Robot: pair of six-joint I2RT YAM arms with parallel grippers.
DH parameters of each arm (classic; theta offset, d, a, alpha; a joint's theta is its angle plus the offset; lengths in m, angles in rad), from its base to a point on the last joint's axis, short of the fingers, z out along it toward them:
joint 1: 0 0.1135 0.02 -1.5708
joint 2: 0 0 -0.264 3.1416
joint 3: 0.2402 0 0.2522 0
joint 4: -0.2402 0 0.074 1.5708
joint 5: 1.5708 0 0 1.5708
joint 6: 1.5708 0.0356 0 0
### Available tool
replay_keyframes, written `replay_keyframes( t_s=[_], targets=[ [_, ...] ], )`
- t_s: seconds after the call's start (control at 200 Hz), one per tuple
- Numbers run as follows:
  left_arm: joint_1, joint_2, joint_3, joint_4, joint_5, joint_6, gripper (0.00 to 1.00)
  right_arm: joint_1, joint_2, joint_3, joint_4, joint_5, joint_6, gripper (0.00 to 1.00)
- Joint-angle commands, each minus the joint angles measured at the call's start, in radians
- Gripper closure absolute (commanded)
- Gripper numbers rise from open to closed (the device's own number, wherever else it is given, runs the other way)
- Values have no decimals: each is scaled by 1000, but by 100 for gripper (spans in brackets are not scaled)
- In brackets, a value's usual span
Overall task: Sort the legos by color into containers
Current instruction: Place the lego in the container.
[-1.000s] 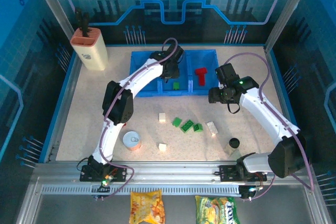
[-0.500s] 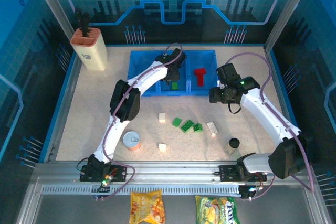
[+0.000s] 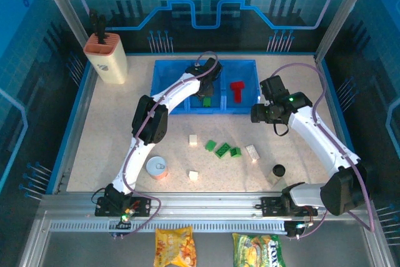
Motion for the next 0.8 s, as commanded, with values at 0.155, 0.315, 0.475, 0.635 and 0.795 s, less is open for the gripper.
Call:
replay_keyframes(
  t_s=[0.155, 0.315, 0.475, 0.635, 0.795],
  targets=[
    [8, -46, 18, -31, 32, 14, 56, -8, -30, 2, -25, -19, 1, 27],
    [6, -93, 26, -61, 86, 19, 57, 0, -34, -3, -27, -28, 8, 28],
    [4, -159, 2, -81, 132, 26, 57, 15, -33, -10, -22, -38, 18, 28],
    [6, -244, -60, -85, 171, 47, 57, 39, -21, -10, -20, -48, 27, 30],
    [23, -368, -201, -46, 223, 68, 57, 70, -1, -7, -17, -56, 40, 31]
  ],
)
